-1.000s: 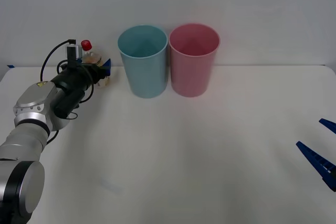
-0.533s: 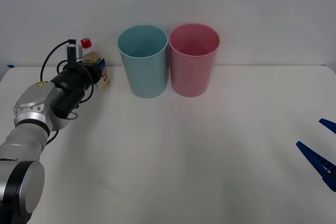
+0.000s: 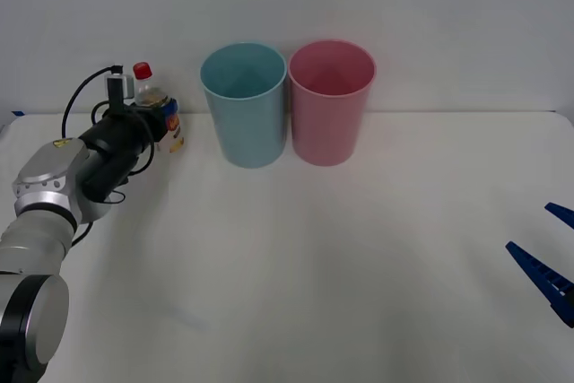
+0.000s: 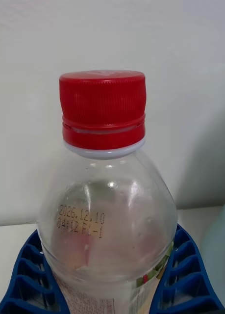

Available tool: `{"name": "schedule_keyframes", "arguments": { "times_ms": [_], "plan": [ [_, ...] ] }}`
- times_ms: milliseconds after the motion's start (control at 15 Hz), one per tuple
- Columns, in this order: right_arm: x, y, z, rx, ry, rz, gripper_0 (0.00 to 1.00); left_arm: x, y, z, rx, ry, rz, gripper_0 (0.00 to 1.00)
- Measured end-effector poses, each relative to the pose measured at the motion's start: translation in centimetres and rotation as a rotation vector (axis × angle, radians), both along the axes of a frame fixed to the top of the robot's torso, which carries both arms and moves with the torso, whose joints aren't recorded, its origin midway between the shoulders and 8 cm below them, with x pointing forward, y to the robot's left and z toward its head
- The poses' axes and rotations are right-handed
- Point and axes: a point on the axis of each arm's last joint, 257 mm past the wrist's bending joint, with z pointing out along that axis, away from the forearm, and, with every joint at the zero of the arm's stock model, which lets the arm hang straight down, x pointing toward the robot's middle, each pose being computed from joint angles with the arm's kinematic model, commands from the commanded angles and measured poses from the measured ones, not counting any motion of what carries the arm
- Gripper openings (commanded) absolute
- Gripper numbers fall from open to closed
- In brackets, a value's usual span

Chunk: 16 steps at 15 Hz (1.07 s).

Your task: Grasp the object on the table and drop it into the matching bin: aluminum can to the light blue bin, PET bottle to the pink bin.

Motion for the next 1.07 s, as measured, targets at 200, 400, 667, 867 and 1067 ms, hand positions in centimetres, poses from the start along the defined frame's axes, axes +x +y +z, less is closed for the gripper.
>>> {"name": "schedule_keyframes", "arguments": {
  "times_ms": [200, 400, 667, 867, 1067],
  "plan": [
    [0.0, 0.0, 0.0, 0.000, 0.000, 0.000, 1.00, -0.2, 2.2, 1.3, 0.003, -0.016, -0.015, 0.00],
    [0.0, 0.0, 0.0, 0.000, 0.000, 0.000, 1.00, -1.2, 4.6, 2.0, -0.006, -0.028, -0.040, 0.00],
    [0.0, 0.0, 0.0, 0.000, 0.000, 0.000, 1.00, -3.0, 7.6, 2.7, 0.015, -0.058, -0.046, 0.00],
    [0.0, 0.0, 0.0, 0.000, 0.000, 0.000, 1.00, -4.8, 8.5, 3.7, 0.013, -0.099, -0.050, 0.00],
    [0.0, 0.0, 0.0, 0.000, 0.000, 0.000, 1.00, -6.6, 8.9, 5.9, -0.032, -0.140, -0.055, 0.00]
  ]
}}
